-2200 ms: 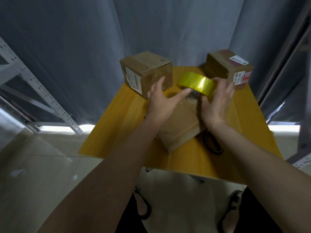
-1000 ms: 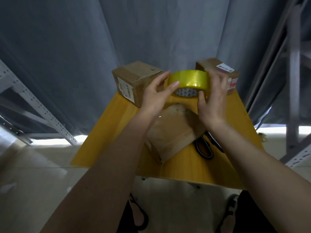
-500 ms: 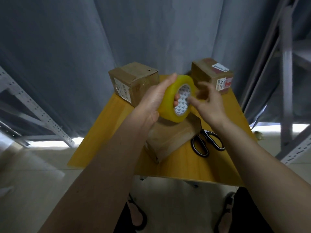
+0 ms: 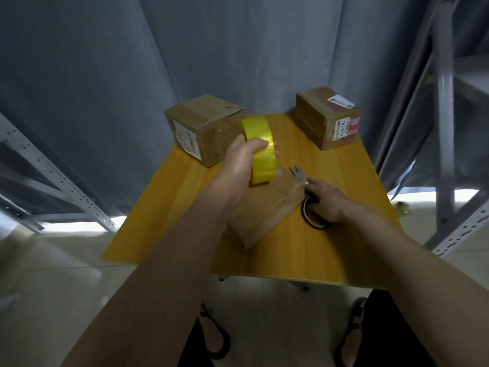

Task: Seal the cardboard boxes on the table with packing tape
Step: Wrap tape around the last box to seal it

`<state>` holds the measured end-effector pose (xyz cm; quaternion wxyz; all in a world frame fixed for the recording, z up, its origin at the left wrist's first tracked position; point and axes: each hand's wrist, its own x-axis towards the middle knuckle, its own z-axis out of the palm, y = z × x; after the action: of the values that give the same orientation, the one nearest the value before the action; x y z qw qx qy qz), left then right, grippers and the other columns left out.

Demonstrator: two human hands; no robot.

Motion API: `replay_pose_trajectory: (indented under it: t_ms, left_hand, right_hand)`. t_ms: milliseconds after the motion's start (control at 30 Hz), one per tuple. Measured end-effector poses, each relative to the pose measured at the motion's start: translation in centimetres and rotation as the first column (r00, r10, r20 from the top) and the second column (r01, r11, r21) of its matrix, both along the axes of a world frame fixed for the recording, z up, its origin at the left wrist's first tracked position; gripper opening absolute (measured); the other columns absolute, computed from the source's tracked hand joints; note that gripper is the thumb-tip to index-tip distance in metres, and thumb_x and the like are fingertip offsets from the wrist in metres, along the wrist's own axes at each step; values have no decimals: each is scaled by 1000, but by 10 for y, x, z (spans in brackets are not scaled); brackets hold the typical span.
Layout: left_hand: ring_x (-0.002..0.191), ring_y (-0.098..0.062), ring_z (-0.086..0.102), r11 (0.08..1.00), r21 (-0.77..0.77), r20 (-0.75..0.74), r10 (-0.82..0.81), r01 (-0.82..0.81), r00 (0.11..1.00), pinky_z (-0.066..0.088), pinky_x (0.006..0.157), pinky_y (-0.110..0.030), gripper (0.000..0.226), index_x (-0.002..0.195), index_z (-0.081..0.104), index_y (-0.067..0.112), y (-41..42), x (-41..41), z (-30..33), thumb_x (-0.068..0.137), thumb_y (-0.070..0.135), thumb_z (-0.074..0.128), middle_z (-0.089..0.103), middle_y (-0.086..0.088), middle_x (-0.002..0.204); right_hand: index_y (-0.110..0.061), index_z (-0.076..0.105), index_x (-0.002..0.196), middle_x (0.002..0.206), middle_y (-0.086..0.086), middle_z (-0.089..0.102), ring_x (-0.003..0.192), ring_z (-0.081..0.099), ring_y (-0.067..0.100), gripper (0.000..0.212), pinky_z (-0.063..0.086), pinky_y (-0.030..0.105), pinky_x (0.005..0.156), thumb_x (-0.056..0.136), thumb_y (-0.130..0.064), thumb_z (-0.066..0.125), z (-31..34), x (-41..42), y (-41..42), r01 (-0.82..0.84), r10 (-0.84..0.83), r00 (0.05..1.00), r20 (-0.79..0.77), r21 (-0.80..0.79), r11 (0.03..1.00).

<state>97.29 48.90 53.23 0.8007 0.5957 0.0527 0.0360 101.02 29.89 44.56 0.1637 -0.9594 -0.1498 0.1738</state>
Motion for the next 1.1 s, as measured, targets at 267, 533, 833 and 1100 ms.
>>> replay_pose_trajectory:
  t_ms: [267, 533, 833, 1100]
  left_hand:
    - [95, -13, 66, 980, 191, 196, -84, 45, 977, 53, 79, -29, 38, 116, 56, 15, 0, -2, -11, 84, -2, 68, 69, -2, 103]
    - [82, -7, 68, 991, 136, 210, -36, 7, 977, 52, 71, -18, 40, 120, 56, -1, -10, -5, -23, 82, -15, 62, 72, 1, 89]
    - [91, -9, 69, 992, 121, 223, -60, 33, 973, 53, 79, -20, 36, 111, 61, 13, -13, -7, -30, 84, -10, 64, 73, 2, 96]
    - [91, -8, 69, 991, 127, 218, -72, 44, 973, 52, 79, -19, 37, 107, 62, 17, -15, -5, -36, 83, -11, 63, 74, 5, 93]
  right_hand:
    - [-5, 70, 108, 107, 9, 72, 96, 67, 17, 39, 52, 26, 83, 94, -40, 58, 94, -22, 60, 216, -218, 964, -155, 932, 292]
    - [6, 60, 117, 94, 15, 63, 87, 59, 23, 26, 47, 33, 85, 97, -8, 51, 97, -35, 70, 428, -15, 903, -430, 901, -68]
    - [2, 62, 93, 87, 20, 56, 85, 54, 29, 14, 43, 38, 77, 89, 0, 50, 93, -32, 73, 488, -122, 861, -494, 870, -75]
    - [-6, 59, 72, 70, 9, 53, 71, 53, 22, 14, 42, 33, 68, 84, -1, 54, 88, -31, 80, 537, -174, 806, -566, 822, -189]
